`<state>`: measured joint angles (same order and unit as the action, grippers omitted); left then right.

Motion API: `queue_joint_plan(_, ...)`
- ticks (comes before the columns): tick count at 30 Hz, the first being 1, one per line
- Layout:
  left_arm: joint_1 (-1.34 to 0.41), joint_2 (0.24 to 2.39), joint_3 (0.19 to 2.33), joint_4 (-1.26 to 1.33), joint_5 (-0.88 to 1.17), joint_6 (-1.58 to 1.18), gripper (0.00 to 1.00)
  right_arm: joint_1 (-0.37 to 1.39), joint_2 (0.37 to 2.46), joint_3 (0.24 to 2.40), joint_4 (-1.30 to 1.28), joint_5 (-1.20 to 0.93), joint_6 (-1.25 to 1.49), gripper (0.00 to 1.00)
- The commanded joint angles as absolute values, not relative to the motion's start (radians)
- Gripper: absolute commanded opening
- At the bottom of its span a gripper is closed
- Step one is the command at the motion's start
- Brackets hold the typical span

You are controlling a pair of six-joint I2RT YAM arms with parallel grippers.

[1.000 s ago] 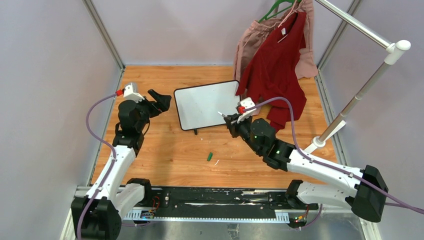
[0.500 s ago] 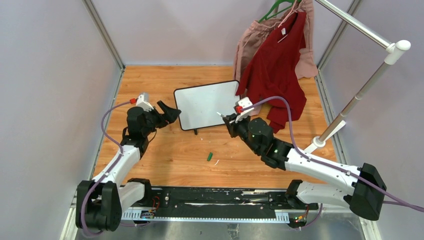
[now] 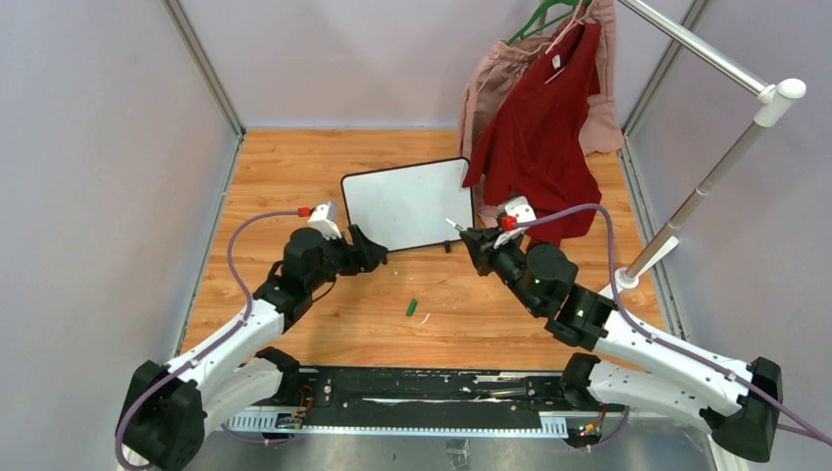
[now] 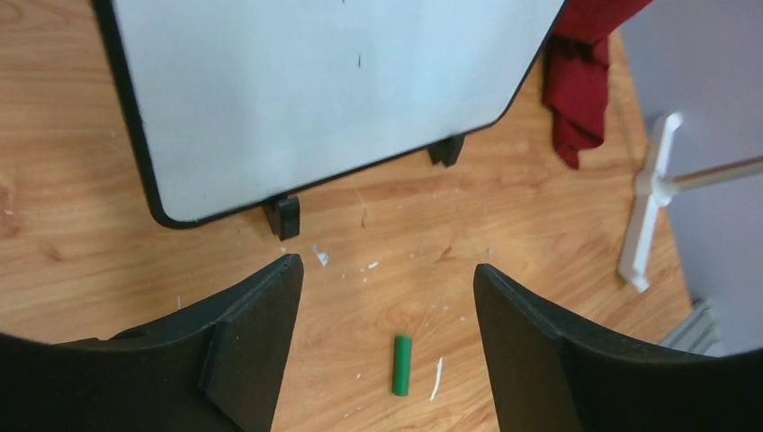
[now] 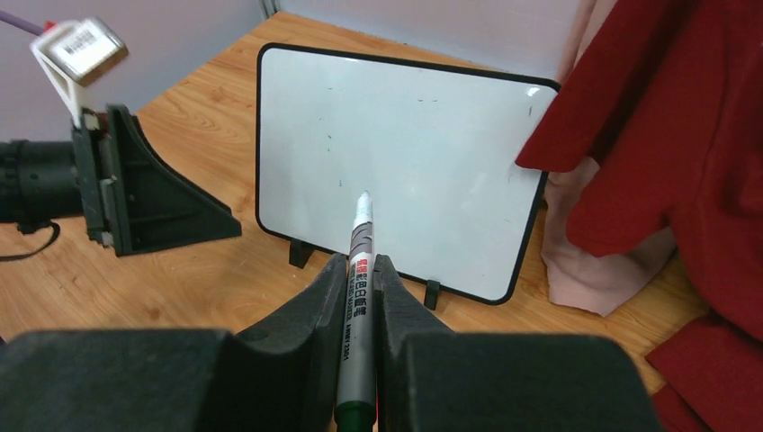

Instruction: Write a sentence on the whiteboard

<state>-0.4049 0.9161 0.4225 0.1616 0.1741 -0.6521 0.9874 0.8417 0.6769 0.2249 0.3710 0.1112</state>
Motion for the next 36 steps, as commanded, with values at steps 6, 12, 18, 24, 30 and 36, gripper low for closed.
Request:
queue_joint_plan(6, -0.605, 1.132, 0.518, 0.069, -0.224, -0.649, 0.68, 0.977, 0.697, 0.632, 0.113, 0.439, 0.11, 0.0)
queue_joint_plan(12, -0.637, 1.201, 0.529, 0.075, -0.289, -0.67, 0.66, 0.976, 0.665, 0.62, 0.104, 0.457, 0.097, 0.0)
queue_joint_plan(18, -0.648, 1.319, 0.589, 0.077, -0.269, -0.661, 0.63, 0.977, 0.672, 0.618, 0.106, 0.451, 0.097, 0.0)
queue_joint_plan(24, -0.653, 1.394, 0.619, 0.076, -0.301, -0.666, 0.59, 0.977, 0.67, 0.617, 0.104, 0.45, 0.098, 0.0)
queue_joint_plan(30, -0.652, 1.44, 0.64, 0.089, -0.31, -0.663, 0.55, 0.977, 0.672, 0.615, 0.104, 0.455, 0.091, 0.0)
queue_joint_plan(36, -0.653, 1.473, 0.659, 0.097, -0.297, -0.664, 0.49, 0.977, 0.676, 0.612, 0.105, 0.459, 0.086, 0.0)
